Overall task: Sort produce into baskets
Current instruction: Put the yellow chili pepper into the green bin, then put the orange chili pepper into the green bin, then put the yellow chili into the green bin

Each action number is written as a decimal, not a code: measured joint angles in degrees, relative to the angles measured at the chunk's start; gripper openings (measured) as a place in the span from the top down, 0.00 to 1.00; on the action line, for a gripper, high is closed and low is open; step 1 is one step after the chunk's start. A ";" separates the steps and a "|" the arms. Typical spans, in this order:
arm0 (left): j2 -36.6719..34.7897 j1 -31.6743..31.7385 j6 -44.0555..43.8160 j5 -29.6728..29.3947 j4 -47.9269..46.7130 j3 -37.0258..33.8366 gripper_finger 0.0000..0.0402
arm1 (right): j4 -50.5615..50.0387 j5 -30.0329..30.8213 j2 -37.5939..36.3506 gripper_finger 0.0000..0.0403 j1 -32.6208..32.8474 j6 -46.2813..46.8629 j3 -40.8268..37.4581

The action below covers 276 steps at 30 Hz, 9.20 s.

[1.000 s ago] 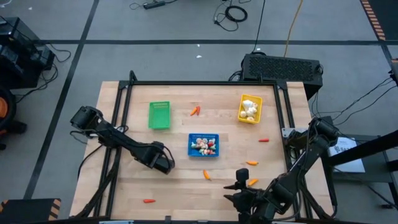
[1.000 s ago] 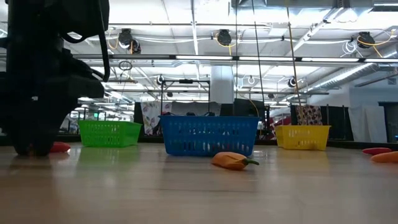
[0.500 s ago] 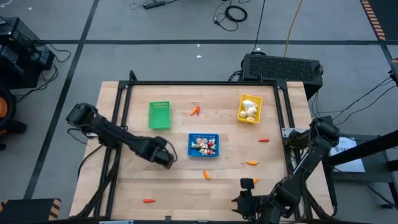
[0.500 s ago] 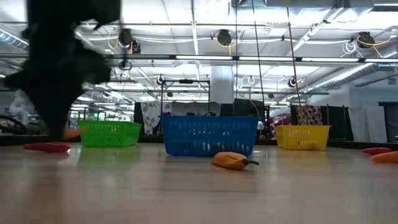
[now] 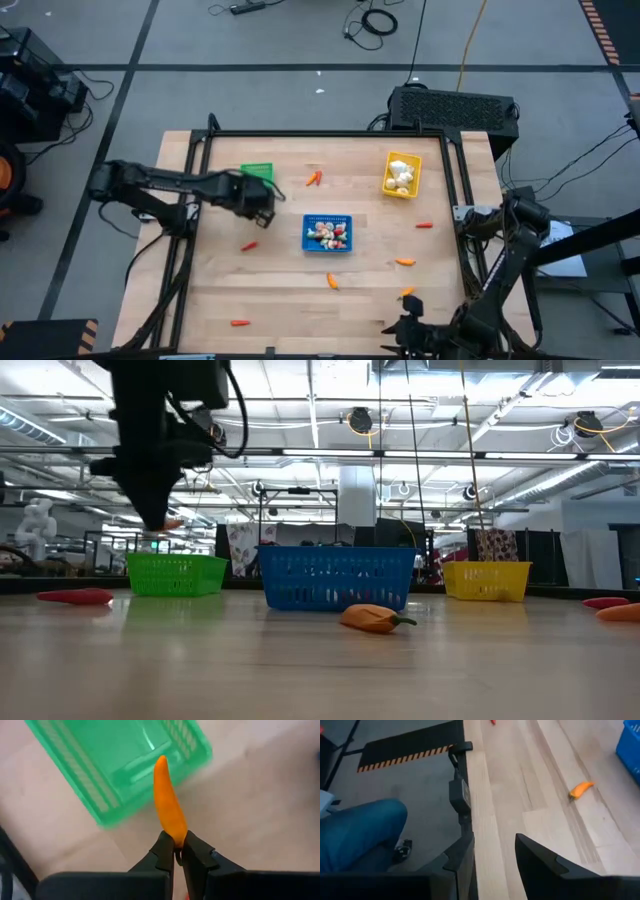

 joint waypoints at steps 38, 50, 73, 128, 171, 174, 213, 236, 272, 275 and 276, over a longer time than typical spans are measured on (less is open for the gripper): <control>1.23 5.08 14.92 9.91 7.53 0.56 0.62 | -0.82 2.06 3.23 0.67 2.33 5.40 0.00; 1.21 -16.20 13.01 10.16 13.56 4.19 0.62 | -1.08 2.04 3.23 0.67 1.34 2.66 -0.02; 1.21 -33.69 8.64 10.86 17.10 4.28 0.62 | -0.99 1.77 3.23 0.67 0.76 0.05 -0.02; 26.14 -56.08 8.86 5.70 30.49 4.46 0.64 | -1.21 1.71 3.23 0.67 -1.06 -7.43 -0.04; 4.37 -3.25 24.06 -18.69 5.46 4.17 0.93 | -1.28 1.62 3.23 0.67 -5.49 -15.12 -0.04; 4.58 0.66 24.02 -15.61 5.57 4.17 0.93 | -1.26 1.45 3.23 0.67 -5.48 -15.05 -0.04; 4.58 9.63 31.35 0.21 22.80 4.19 0.65 | -0.60 1.90 4.58 0.67 -0.86 1.30 -0.04; 31.84 -10.68 52.52 7.63 72.12 19.07 0.65 | -3.04 2.25 0.82 0.67 -0.80 -2.65 -0.04; 67.39 -8.17 61.33 13.77 69.19 54.33 0.65 | -4.16 5.07 -1.21 0.67 2.72 -3.34 -0.04; 67.41 -8.26 61.33 13.77 68.90 54.33 0.65 | -4.16 5.15 -1.21 0.67 2.64 -4.45 -0.04; 67.67 -8.26 61.31 13.75 69.16 54.33 0.65 | -4.19 5.44 -1.21 0.67 2.64 -4.71 -0.04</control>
